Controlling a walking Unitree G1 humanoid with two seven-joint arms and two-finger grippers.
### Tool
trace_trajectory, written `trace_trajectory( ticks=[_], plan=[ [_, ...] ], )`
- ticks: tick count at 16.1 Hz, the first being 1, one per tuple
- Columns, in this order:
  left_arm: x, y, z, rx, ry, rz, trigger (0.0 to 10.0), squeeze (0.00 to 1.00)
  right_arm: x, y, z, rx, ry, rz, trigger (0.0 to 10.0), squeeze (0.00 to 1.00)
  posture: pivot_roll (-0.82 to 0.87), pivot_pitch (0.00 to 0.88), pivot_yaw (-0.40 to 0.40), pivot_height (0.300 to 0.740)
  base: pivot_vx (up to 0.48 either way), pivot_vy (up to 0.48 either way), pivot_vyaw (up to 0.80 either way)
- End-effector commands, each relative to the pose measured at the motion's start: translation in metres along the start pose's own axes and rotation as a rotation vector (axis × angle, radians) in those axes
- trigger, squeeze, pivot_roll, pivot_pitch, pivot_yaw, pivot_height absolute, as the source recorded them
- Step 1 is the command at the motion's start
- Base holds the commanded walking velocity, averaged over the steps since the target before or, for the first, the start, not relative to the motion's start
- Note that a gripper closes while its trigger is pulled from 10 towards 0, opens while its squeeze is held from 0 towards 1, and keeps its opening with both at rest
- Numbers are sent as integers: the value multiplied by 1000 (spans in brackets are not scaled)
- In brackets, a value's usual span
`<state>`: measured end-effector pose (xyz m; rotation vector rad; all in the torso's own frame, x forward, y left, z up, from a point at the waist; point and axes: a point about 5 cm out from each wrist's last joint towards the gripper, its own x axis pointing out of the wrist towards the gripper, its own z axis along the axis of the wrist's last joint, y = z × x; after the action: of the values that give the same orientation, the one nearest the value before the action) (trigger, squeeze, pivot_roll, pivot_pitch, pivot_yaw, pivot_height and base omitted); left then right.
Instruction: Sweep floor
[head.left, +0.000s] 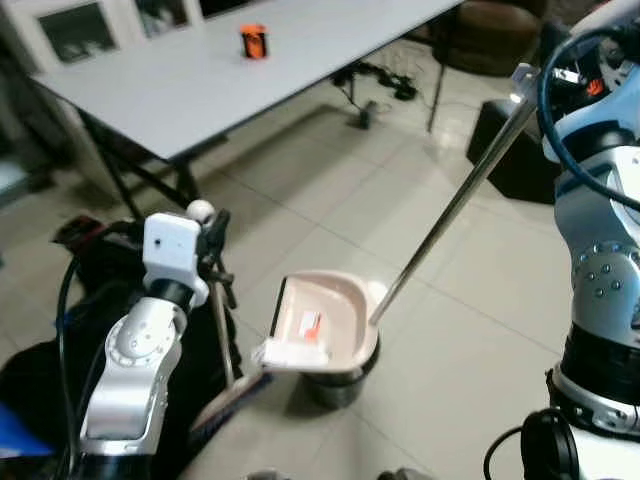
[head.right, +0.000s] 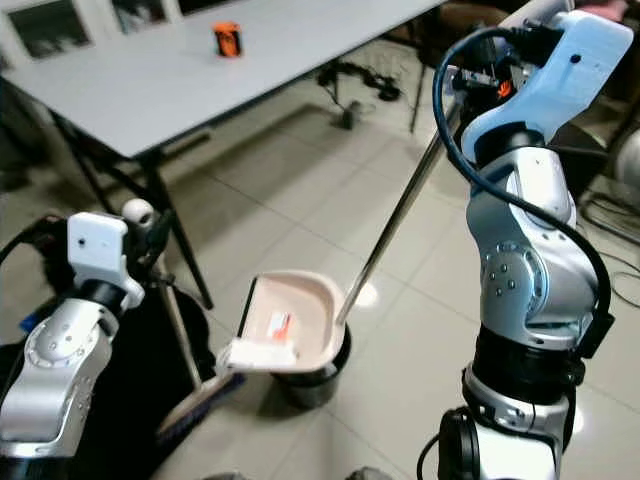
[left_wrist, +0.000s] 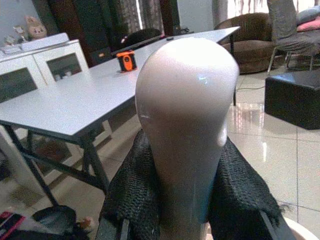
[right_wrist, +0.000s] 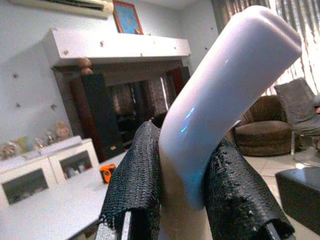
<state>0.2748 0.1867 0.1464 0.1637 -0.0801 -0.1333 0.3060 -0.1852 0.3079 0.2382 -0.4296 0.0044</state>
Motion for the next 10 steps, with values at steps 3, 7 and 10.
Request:
trace_trajectory(
  ticks=[3, 7, 10],
  plan=[
    [1, 2, 2, 22, -14, 5, 10000, 0, 2, -4, 14, -47, -99, -23, 10000, 0, -1, 22, 63, 740, 0, 0, 0],
    [2, 1, 1, 28, -11, 3, 10000, 0, 6, 1, 10, -129, -130, 4, 10000, 0, 0, 15, 65, 740, 0, 0, 0],
    [3, 1, 2, 31, -16, 7, 10000, 0, 10, 16, 3, -228, -191, 107, 10000, 0, 4, 11, 61, 740, 0, 0, 0]
  ],
)
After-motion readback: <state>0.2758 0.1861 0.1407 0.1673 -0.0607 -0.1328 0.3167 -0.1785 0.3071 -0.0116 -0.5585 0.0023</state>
